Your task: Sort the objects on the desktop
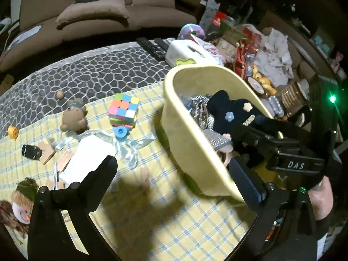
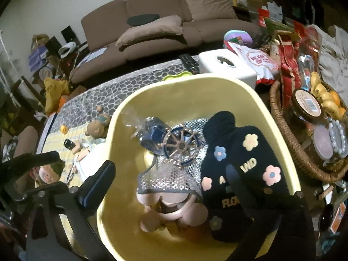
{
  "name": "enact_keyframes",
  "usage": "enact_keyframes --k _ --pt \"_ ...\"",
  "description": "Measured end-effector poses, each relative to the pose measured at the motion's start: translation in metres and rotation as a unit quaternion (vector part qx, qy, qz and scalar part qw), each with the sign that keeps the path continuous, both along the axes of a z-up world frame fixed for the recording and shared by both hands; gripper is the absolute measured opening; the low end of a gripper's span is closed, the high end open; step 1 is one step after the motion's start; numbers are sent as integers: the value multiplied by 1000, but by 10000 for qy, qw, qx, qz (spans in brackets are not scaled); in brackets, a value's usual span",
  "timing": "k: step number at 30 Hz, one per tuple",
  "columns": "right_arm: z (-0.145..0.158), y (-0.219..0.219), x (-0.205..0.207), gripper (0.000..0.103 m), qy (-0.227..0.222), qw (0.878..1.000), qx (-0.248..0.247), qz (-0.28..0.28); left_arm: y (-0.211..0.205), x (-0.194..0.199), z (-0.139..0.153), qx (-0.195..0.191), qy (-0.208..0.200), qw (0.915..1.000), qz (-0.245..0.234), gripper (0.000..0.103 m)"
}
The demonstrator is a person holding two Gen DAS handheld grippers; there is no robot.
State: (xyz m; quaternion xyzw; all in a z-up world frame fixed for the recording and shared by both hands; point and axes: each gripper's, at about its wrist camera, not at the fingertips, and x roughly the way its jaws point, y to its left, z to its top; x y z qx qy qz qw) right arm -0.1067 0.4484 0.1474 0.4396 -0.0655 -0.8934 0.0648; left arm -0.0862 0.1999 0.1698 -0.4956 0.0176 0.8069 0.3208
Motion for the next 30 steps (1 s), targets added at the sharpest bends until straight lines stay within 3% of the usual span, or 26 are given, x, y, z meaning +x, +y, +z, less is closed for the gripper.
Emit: enact_keyframes --k 9,18,30 --pt "10 -46 4 103 165 9993 178 285 -57 33 -3 -199 382 9983 396 103" --pt "9 -105 4 103 205 9962 370 759 -129 38 -23 -89 336 9929 1137 103" --pt "1 -149 0 103 175 9940 436 991 -184 39 -52 -118 324 9866 1597 103"
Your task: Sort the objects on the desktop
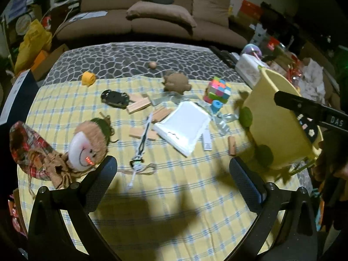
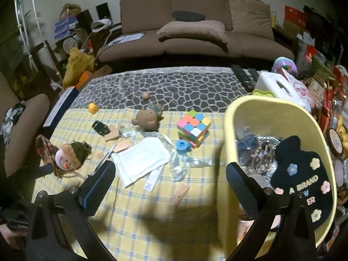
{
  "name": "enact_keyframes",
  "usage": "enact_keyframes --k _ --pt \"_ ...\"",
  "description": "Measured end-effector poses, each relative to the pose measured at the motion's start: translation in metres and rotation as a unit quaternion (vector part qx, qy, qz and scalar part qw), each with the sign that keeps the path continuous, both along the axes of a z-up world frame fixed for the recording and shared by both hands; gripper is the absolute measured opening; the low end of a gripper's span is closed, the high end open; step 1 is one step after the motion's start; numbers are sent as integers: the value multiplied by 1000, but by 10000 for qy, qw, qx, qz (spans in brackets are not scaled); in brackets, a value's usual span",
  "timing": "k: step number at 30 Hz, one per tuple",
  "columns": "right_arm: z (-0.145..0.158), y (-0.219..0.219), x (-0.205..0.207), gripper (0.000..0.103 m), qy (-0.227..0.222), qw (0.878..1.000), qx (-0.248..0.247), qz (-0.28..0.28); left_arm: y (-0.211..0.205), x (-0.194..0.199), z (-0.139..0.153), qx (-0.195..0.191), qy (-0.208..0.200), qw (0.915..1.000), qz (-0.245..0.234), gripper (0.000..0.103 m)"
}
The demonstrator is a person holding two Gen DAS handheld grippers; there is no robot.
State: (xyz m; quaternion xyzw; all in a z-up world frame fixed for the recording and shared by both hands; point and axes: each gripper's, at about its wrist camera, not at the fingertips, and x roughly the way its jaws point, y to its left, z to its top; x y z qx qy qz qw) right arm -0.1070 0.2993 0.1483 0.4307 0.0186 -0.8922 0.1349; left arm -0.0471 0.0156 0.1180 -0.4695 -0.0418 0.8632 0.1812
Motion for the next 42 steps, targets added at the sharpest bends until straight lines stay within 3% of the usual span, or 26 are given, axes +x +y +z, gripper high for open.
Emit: enact_keyframes --k 6,13,18,25,28,33,37,42 --pt "-10 -14 -6 103 -172 9994 -255 188 -21 -8 -12 -42 -45 9997 219 103" --pt "-28 -28 -13 103 -447 9979 -346 304 -49 -20 -29 347 -336 9982 351 103" --pt "-35 -34 -13 103 -521 9974 -312 401 -42 -23 -44 -3 -414 9989 201 103" --pt "-38 -27 -14 103 -726 9907 -1012 539 -36 -28 -64 -219 -399 9989 93 101" --pt "-39 -21 -15 103 -785 9867 -1328 521 -34 -34 -70 -309 -371 9988 61 96" --pt "-42 -20 -16 102 -851 9860 -1347 502 -18 -45 -84 -516 -333 9981 -63 80" --pt "-43 -22 -16 102 -851 9851 -1383 562 -3 -50 -91 -705 -298 9968 -209 75" --pt "-44 -26 -16 102 -866 9842 -1402 650 0 -59 -102 -729 -451 9962 -154 44"
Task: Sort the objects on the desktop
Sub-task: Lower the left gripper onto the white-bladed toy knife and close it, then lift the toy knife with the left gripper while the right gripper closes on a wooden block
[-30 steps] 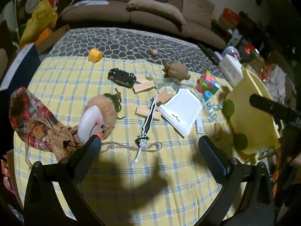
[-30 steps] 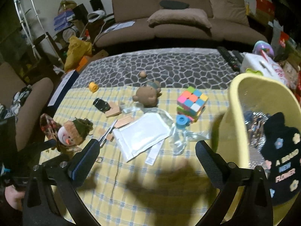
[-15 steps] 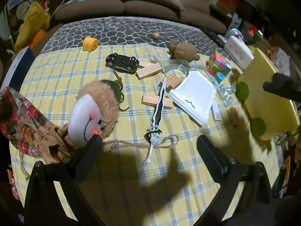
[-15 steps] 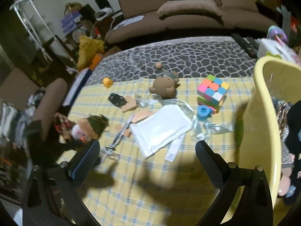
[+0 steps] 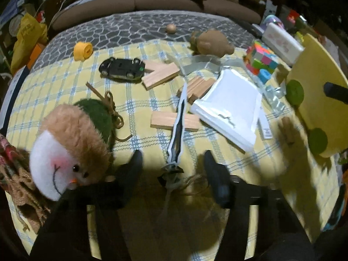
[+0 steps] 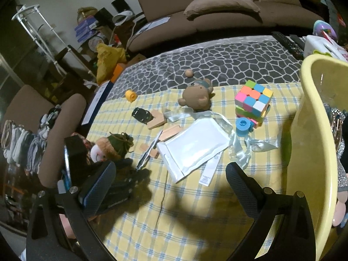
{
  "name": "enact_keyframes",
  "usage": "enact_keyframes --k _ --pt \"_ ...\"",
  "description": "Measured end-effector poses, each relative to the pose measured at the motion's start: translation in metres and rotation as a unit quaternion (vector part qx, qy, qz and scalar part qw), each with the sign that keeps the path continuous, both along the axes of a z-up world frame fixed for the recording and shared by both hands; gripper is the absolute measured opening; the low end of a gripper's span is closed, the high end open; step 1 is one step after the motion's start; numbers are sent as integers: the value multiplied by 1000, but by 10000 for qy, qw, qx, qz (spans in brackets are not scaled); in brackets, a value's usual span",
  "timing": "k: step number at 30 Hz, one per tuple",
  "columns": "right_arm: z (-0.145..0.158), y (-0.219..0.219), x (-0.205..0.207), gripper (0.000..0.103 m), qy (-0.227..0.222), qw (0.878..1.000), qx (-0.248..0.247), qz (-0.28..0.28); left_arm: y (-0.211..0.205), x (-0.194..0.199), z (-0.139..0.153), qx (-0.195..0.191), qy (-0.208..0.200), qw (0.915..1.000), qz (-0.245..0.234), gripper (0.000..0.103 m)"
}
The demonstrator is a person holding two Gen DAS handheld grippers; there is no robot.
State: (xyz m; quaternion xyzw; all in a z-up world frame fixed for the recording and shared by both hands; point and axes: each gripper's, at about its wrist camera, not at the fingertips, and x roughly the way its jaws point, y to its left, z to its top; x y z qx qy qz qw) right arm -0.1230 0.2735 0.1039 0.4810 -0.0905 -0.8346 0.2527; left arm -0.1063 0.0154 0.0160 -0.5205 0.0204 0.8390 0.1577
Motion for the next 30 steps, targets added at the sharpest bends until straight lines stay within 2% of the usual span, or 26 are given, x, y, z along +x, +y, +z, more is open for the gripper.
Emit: enact_keyframes --k 4,6,14,19,23,27,30 --pt "-1 1 -2 102 -38 10000 -30 -14 -1 -1 -3 -64 44 10000 53 37" --pt "-2 2 -2 102 -59 10000 -47 -47 -2 -1 -3 -86 73 9999 85 18" --pt "-4 6 -4 102 -101 9999 -51 -120 -24 1 7 663 -50 9972 332 19" --pt "-10 3 -8 102 -186 9997 -56 -141 -31 9 40 1199 145 9919 401 19" --pt "-13 -7 -8 102 -167 9998 -17 -55 -41 18 72 1715 370 9837 386 19" --pt "-18 -24 -11 102 -113 9998 127 39 -52 21 95 1870 561 9799 414 19" --pt "-28 -45 -15 101 -31 9990 396 179 -63 21 101 1860 608 9794 508 19"
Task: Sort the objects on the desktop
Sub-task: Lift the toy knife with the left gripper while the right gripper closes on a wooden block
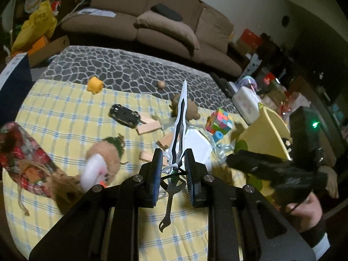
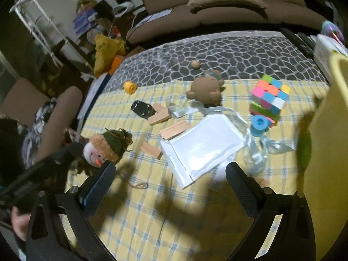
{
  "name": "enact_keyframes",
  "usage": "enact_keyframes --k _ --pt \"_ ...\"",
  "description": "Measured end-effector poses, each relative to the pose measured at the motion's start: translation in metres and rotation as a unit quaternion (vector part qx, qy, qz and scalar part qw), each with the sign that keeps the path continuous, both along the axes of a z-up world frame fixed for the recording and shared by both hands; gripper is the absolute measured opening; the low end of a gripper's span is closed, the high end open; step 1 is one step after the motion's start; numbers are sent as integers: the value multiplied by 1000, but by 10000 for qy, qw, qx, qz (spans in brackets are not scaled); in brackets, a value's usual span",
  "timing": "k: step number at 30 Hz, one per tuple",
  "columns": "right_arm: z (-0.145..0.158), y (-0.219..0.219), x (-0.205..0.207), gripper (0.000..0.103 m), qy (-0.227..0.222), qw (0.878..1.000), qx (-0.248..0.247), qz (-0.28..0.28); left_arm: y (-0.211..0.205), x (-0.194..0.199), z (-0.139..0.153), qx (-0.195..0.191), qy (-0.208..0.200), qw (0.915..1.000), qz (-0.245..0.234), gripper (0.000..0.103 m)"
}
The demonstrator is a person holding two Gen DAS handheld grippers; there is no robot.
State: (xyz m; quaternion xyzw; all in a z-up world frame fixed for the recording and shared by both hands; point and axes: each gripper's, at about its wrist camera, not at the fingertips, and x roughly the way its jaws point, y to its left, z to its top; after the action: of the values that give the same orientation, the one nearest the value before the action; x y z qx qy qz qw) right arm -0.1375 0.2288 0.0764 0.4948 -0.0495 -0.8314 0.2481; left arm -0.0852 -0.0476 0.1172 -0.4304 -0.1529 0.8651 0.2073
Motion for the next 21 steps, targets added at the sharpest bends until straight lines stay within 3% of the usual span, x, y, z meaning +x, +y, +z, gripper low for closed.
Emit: enact_keyframes --k 3,8,17,21 --pt "-12 -26 -5 90 113 9991 343 228 -10 -2 0 -21 -36 9999 107 19" --pt "-31 -64 -11 81 269 9946 776 630 -20 -5 -5 -118 -77 9998 136 19" --pt "-65 -109 -16 49 340 9829 1240 1320 -30 -8 -4 60 -116 9997 189 19" --pt "-72 -114 -15 49 315 9804 1315 1432 -36 -9 -5 183 -148 9995 214 19"
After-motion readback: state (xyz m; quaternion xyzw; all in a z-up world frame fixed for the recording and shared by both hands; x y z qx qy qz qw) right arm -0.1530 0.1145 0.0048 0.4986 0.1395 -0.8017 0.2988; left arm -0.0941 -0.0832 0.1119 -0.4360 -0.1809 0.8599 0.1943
